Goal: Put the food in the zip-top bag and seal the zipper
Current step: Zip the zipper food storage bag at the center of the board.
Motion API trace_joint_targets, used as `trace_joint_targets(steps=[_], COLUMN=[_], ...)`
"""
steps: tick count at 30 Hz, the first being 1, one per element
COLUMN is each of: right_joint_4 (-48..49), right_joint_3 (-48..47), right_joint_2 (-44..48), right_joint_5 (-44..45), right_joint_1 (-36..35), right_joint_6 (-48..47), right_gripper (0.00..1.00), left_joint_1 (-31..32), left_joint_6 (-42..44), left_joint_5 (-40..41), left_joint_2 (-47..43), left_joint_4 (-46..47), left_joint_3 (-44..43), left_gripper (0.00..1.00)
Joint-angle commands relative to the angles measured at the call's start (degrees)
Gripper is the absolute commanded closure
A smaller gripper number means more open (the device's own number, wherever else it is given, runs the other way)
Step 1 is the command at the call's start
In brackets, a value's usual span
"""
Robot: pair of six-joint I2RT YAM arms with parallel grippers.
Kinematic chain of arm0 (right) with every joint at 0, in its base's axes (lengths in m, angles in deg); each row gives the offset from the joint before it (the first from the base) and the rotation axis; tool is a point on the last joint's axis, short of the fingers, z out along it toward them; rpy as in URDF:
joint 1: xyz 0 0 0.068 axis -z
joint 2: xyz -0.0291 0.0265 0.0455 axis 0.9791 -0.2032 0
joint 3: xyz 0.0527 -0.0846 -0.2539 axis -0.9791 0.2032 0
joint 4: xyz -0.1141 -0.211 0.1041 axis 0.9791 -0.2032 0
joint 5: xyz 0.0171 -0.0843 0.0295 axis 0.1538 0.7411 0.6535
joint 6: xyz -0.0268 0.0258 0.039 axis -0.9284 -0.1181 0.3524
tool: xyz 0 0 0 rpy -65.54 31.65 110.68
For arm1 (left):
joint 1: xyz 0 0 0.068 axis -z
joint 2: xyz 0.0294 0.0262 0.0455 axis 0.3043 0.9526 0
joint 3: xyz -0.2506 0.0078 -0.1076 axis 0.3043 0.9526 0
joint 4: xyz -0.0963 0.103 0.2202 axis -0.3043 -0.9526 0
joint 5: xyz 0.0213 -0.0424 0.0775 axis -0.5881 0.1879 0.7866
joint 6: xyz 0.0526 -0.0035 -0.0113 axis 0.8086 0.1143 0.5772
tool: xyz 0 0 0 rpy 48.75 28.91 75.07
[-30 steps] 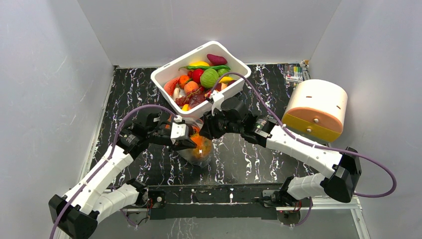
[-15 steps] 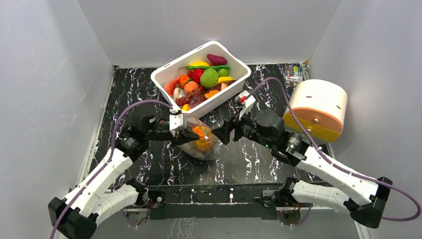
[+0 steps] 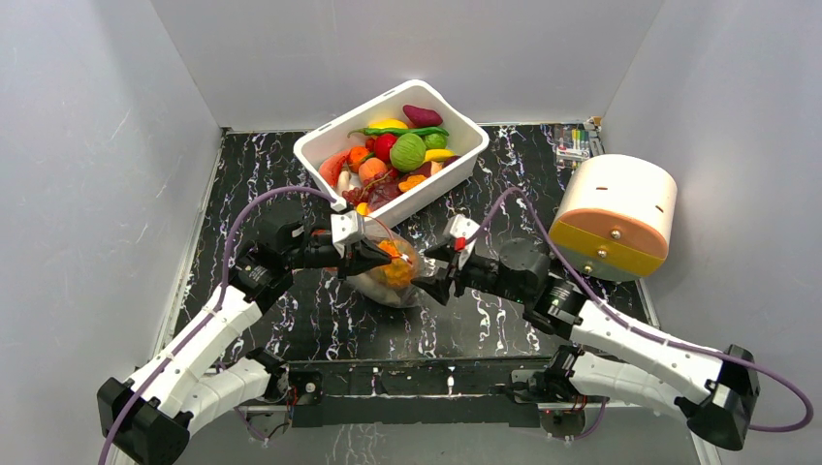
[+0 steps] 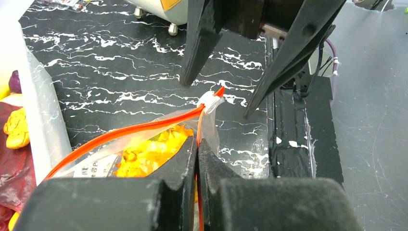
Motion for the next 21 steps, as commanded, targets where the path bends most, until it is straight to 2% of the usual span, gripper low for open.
trace_joint_targets(steps=[1,10,21], right_joint_4=[5.62,10.49,13.02], right_joint_3=[-1.74,-2.28,-1.98], right_joint_2=[-2.51,-4.91,-7.55], right_joint_5=[-0.63,-0.64,-1.95], right_joint_1=[-0.55,-0.64,-1.24], right_joint_6=[-5.66,-7.25,-6.97], right_gripper=[0.42,0.49,0.66], left_joint_1=[0.24,0.31,0.3], left_joint_6=[-0.74,-1.99,-3.87], left_joint_5=[-1.43,-2.57,-4.51], left_joint_2=[-0.68,-1.8,-3.71], left_joint_4=[4.37,5.51,8.26], left_joint_3=[0.15,1.38,3.5], left_gripper=[1.0,1.0,1.0])
